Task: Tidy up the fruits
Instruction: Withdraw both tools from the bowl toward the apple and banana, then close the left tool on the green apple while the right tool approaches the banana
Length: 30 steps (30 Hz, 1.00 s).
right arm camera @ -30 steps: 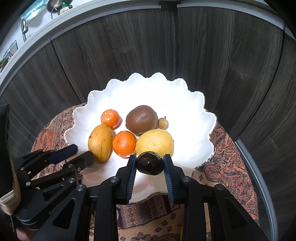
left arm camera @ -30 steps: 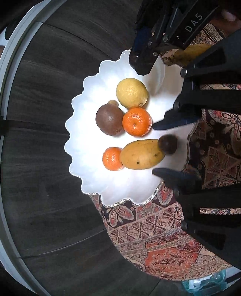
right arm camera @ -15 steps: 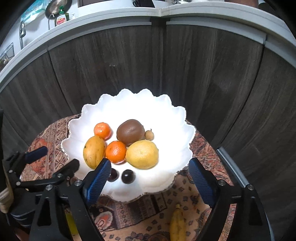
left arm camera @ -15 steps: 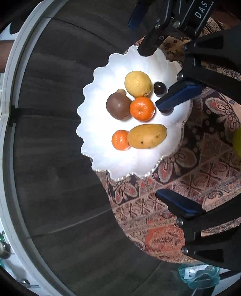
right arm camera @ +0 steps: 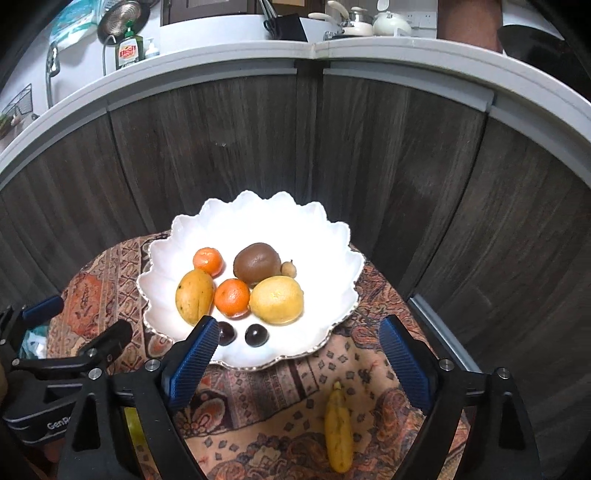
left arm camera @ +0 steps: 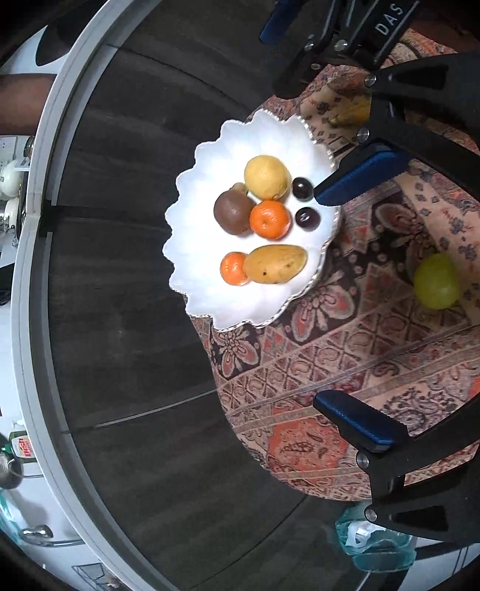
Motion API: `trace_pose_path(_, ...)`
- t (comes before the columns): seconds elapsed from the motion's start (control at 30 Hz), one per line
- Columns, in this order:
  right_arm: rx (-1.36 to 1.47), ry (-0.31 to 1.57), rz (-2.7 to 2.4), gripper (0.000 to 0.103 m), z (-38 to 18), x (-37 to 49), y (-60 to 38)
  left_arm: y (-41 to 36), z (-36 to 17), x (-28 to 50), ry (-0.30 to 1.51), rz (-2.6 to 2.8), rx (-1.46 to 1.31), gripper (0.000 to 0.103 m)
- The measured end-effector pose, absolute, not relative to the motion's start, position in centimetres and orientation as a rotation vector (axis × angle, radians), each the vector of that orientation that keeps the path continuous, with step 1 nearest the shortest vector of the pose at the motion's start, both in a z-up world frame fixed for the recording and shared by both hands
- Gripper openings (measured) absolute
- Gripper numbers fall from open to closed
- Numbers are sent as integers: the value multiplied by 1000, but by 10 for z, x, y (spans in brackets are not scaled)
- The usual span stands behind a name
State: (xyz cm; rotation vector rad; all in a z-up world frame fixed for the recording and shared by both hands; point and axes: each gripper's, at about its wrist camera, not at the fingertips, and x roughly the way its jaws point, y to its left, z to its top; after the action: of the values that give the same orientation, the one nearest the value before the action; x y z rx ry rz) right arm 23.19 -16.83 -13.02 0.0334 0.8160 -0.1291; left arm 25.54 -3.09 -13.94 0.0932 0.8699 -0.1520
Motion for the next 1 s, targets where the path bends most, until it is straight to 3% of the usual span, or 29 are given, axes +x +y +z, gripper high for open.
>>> trace_pose_path(0.53, -5, 783, -163, 89, -141, 187, -176, -26, -142, 196, 776, -71, 101, 102)
trace_pose_path(1.0, 22, 818, -130, 89, -181, 169, -155, -11, -193, 180, 842, -74, 109, 102)
